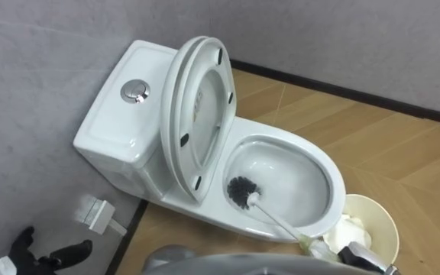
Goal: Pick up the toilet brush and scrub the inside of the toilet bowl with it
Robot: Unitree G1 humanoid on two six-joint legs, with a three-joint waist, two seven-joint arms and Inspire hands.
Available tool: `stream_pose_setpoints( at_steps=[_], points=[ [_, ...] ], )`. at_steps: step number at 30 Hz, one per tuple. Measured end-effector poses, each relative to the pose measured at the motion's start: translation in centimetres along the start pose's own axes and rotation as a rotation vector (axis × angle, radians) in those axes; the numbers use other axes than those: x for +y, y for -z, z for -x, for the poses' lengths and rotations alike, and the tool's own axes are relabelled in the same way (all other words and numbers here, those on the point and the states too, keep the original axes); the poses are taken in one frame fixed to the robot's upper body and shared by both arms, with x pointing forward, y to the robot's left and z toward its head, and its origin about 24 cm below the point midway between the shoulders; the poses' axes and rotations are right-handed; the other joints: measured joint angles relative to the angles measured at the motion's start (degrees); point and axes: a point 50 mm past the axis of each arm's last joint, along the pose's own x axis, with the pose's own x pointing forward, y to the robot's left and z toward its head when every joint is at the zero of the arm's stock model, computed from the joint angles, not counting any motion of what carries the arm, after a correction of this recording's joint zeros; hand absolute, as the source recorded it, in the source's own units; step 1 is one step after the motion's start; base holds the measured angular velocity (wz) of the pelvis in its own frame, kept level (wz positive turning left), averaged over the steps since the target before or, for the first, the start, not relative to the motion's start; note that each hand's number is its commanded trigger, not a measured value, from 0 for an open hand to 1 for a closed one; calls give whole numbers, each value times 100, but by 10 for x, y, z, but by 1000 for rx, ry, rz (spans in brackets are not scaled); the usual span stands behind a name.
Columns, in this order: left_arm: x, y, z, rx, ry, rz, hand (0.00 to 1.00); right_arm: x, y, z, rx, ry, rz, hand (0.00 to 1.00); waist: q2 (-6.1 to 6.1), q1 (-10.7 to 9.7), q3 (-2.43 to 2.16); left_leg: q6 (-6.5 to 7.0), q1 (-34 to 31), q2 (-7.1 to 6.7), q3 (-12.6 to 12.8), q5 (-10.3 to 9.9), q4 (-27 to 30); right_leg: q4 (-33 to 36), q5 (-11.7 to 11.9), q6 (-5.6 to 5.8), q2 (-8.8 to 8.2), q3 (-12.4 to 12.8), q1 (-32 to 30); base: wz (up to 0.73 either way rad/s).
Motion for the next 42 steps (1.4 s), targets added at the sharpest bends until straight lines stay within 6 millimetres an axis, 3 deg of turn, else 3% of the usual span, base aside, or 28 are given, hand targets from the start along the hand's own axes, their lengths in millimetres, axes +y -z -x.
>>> stream_pose_setpoints(
  at_steps=[7,13,21,27,31,36,37,38,39,42],
  points=[
    [14,64,11,301,32,-120,0,4,14,2,63,28,-153,100,-36,-235,-9,-2,120,-8,99,-2,-122,-87,0,6,-7,86,75,-6],
    [15,87,18,453,59,-187,0,-1,17,1,99,126,-271,100,-10,-421,3,-2,211,20,225,-3,-145,-86,-2,9,16,285,92,-10],
    [-3,67,7,430,94,-140,0,-15,17,2,118,328,-404,100,129,-617,2,-5,421,126,637,-56,-266,-65,28,7,67,634,96,-24],
    [-7,61,5,381,122,-209,0,-20,19,5,136,443,-465,100,97,-811,-21,-11,587,105,843,-60,-418,-50,52,19,72,898,92,-21],
    [-11,55,2,345,157,-256,0,-21,18,6,145,505,-529,100,78,-1019,-24,-11,631,101,845,-60,-438,-5,53,22,72,914,98,-5],
    [-15,53,2,316,201,-322,0,-18,22,8,166,528,-525,100,76,-1074,-13,-9,674,114,954,-71,-444,-11,53,23,69,940,99,-9],
    [-16,53,2,309,210,-355,0,-17,23,8,172,524,-523,85,85,-1076,-6,-8,685,118,964,-72,-445,-32,51,25,73,973,99,-4],
    [-16,53,1,304,215,-373,0,-16,23,8,174,521,-522,55,86,-1076,-5,-8,690,123,973,-73,-446,-36,50,25,82,1020,101,-8],
    [-18,52,1,297,227,-397,0,-15,23,8,178,516,-523,0,101,-1073,5,-8,698,154,986,-73,-447,-36,51,26,91,1057,101,-9],
    [-19,52,1,301,259,-434,0,-12,25,8,191,508,-538,0,102,-1079,6,-5,712,160,995,-75,-446,-20,56,32,91,1071,97,-4]
  ],
)
